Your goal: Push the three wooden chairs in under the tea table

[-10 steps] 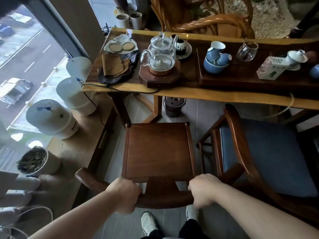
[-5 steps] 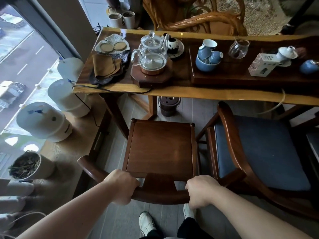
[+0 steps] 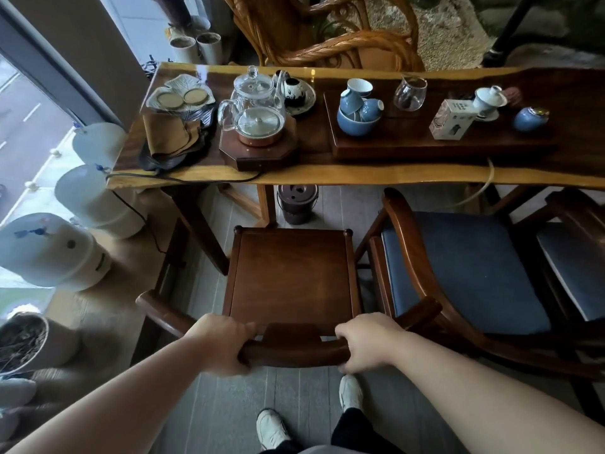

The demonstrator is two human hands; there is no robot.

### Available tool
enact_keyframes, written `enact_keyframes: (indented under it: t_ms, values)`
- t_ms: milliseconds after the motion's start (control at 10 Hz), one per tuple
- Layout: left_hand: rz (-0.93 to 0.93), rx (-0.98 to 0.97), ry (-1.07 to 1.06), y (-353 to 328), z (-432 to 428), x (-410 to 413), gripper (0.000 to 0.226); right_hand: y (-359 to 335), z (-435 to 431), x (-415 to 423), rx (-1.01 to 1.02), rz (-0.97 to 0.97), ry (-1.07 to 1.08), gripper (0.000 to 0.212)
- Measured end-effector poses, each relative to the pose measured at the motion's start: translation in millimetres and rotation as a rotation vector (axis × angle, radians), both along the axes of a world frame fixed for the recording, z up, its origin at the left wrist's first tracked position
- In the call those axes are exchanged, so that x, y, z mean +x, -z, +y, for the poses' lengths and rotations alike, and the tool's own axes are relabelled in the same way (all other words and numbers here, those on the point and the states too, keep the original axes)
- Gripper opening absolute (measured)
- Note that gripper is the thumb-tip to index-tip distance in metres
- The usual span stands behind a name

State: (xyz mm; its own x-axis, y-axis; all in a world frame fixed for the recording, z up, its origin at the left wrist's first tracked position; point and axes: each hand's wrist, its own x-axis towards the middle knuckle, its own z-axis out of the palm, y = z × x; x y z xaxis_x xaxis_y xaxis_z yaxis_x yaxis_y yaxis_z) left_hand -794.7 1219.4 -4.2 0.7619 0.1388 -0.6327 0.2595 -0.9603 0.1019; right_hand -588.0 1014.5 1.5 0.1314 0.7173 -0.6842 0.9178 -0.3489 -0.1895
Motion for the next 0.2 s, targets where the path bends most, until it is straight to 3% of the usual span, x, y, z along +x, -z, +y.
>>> enact_keyframes:
  t_ms: [100,200]
  values:
    - [-0.153,-0.063,-0.055,-2,0,-6,0.074,-3,-8,0,0.106,0.004,-0.016,0.069]
    - [-0.387,0.072,-0.031,-8,-2,3,0.073,-14,-10,3,0.235,-0.053,0.014,0.085]
